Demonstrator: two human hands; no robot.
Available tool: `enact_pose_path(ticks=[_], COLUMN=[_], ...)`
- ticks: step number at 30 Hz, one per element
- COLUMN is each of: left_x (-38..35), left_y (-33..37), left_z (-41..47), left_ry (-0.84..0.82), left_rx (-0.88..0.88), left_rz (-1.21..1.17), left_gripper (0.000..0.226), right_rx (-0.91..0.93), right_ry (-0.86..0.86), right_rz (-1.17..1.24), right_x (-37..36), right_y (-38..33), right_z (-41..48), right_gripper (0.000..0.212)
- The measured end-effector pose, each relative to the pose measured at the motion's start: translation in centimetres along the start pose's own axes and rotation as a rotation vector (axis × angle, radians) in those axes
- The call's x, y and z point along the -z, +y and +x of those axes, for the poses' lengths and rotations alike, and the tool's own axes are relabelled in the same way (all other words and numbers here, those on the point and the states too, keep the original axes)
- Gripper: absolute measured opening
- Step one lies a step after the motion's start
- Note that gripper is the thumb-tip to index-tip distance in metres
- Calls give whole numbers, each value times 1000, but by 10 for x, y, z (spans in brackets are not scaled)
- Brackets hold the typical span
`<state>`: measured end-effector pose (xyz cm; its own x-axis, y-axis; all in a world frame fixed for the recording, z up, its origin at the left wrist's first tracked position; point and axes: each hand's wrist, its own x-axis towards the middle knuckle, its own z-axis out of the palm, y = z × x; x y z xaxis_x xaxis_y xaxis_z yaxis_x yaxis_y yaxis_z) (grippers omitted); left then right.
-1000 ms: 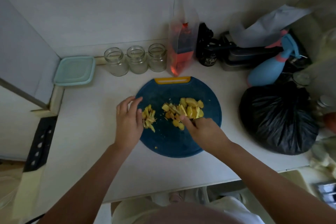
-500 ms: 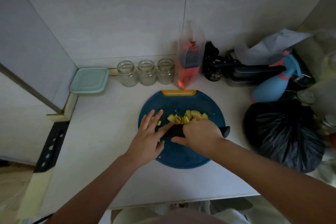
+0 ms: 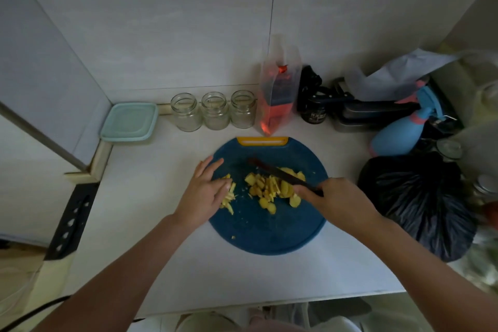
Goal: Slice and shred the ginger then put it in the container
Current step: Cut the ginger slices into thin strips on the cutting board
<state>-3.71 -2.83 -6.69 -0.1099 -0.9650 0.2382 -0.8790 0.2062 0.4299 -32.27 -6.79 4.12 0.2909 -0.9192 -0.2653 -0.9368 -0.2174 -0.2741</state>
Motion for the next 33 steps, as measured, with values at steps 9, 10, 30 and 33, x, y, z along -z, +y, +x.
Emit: enact_pose_path(ticks=[9, 10, 30, 33], left_x=[2, 0, 13, 17], left_y=[30, 32, 25, 38], left_z=[67, 76, 92, 66], left_ry=[-422, -511, -361, -424], left_rx=[216, 189, 666, 648], left_rz=[-240, -183, -628, -649], left_gripper=[43, 45, 13, 8], right_rx=[-200, -207, -250, -289], right_ry=[19, 18, -214, -278], right_rz=[414, 432, 912, 960], right_x=[-20, -21, -48, -61], right_y=[14, 15, -8, -10], right_z=[7, 8, -21, -31], right_gripper=[66, 65, 65, 63])
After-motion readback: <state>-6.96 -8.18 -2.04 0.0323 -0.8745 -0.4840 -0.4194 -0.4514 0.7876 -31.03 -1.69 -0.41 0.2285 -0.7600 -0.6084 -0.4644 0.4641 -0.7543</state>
